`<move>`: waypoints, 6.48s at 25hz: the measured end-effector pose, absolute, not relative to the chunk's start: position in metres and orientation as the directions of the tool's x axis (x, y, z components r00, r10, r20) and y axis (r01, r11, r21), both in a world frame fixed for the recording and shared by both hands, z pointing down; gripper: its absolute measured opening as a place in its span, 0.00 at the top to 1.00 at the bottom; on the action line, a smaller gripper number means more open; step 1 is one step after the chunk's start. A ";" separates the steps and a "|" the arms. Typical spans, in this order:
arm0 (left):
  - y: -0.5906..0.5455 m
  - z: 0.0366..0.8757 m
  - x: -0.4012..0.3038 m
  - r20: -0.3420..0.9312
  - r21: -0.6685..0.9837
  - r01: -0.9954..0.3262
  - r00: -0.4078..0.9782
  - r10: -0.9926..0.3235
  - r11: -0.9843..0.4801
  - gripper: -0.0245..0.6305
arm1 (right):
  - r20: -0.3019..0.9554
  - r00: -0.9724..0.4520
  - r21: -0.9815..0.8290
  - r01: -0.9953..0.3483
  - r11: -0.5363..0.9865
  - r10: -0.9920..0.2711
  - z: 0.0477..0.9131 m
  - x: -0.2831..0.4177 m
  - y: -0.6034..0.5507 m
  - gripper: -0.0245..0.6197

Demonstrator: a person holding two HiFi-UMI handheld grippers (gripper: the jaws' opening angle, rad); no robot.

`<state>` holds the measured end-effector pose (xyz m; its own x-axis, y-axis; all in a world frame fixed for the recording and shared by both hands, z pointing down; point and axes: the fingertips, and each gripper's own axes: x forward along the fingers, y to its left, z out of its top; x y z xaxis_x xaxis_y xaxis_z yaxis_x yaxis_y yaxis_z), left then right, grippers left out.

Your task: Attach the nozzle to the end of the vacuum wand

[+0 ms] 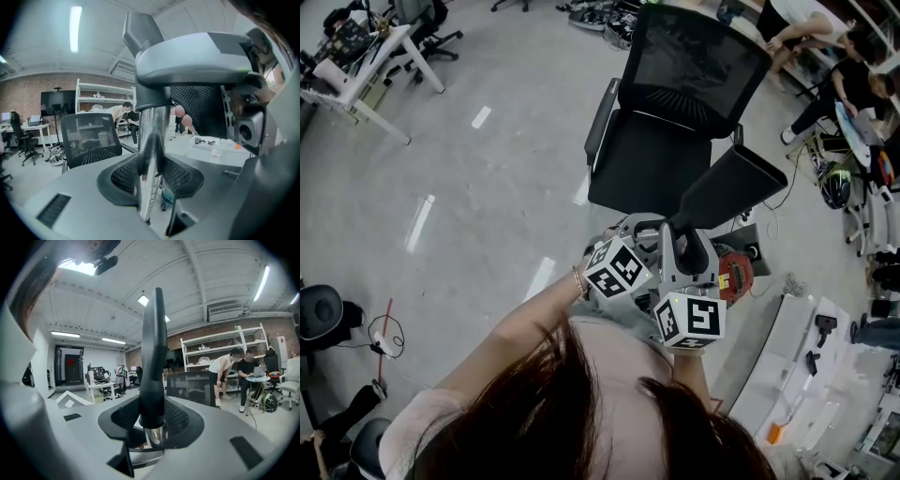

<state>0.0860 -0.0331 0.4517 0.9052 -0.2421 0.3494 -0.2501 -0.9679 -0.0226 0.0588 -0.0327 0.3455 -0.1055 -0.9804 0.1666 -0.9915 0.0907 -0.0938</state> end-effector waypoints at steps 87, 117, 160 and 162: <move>-0.029 0.449 0.079 0.393 -0.021 -0.205 0.898 -0.197 -0.979 0.73 | 0.544 -0.428 -0.130 -0.893 0.431 -0.722 0.353 0.039 -0.033 0.68; -0.007 0.444 0.044 0.385 -0.006 -0.196 0.905 -0.183 -0.981 0.72 | 0.450 -0.323 -0.009 -0.934 0.357 -0.833 0.344 0.004 -0.011 0.68; -0.040 0.446 0.034 0.376 0.005 -0.382 0.857 -0.352 -0.924 0.72 | 0.413 -0.239 -0.083 -0.971 0.225 -0.879 0.342 0.016 -0.002 0.68; -0.039 0.446 0.037 0.377 0.004 -0.399 0.850 -0.368 -0.917 0.72 | 0.414 -0.255 -0.088 -0.967 0.241 -0.874 0.344 0.024 0.006 0.68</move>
<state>0.0375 -0.0389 0.4461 0.8500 -0.3680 0.3769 -0.3988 -0.9170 0.0039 0.0237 0.0057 0.3443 -0.2554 -0.8738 0.4139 -0.9666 0.2409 -0.0877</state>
